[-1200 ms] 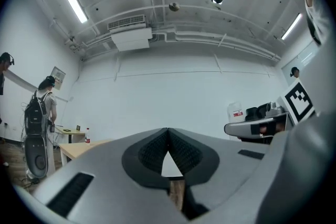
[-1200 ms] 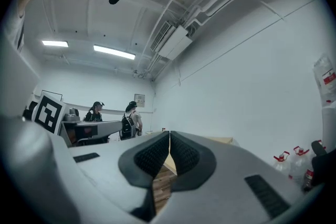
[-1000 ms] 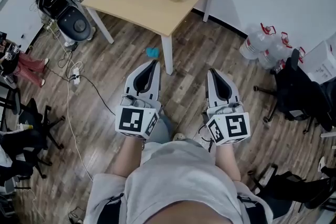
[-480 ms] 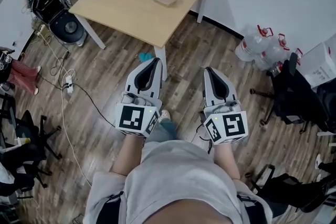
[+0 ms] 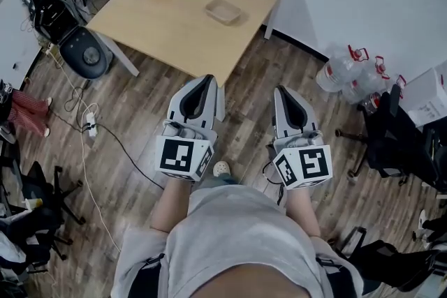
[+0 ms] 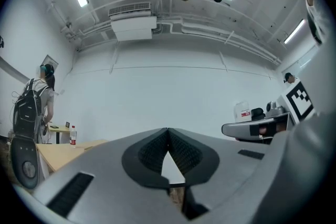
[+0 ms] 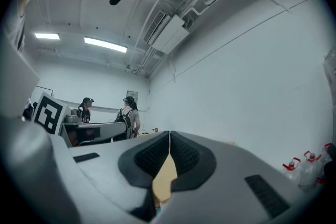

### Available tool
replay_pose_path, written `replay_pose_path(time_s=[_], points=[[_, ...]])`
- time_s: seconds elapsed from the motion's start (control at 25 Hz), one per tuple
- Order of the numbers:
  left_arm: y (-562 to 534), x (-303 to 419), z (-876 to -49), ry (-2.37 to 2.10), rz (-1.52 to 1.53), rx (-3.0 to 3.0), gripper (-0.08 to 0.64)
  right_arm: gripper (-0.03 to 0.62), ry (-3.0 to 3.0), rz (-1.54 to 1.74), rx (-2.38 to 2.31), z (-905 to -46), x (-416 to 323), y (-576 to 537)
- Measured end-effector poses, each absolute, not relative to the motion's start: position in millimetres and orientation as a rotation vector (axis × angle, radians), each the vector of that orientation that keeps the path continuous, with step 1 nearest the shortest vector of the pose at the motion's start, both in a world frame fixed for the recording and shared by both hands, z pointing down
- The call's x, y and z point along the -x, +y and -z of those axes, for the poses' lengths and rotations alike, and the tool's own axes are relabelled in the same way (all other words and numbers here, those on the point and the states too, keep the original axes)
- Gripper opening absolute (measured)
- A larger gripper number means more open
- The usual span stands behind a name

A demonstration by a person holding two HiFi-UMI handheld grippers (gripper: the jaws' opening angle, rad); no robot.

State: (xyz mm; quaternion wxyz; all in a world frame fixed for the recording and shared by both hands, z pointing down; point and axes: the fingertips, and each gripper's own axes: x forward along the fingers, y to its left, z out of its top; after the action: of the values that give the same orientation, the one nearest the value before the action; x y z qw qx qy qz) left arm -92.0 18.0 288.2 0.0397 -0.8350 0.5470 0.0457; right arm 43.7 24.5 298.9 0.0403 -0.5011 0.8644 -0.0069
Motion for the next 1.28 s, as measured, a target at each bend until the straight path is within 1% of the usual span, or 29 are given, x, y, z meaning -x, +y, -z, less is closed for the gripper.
replay_pose_path(time_s=[0.28, 0.48, 0.92, 1.28], points=[[-26, 116, -293, 1.662, -0.133, 2.568, 0.015, 0.014, 2.637, 0.019, 1.537, -297, -22, -21], [-50, 120, -297, 1.649, -0.136, 2.596, 0.015, 0.014, 2.628, 0.026, 1.567, -298, -18, -42], [-110, 104, -301, 1.711, -0.129, 2.566, 0.015, 0.014, 2.668, 0.045, 1.494, -301, -30, -110], [-180, 72, -287, 1.868, -0.166, 2.431, 0.015, 0.014, 2.735, 0.038, 1.339, -288, -67, -198]])
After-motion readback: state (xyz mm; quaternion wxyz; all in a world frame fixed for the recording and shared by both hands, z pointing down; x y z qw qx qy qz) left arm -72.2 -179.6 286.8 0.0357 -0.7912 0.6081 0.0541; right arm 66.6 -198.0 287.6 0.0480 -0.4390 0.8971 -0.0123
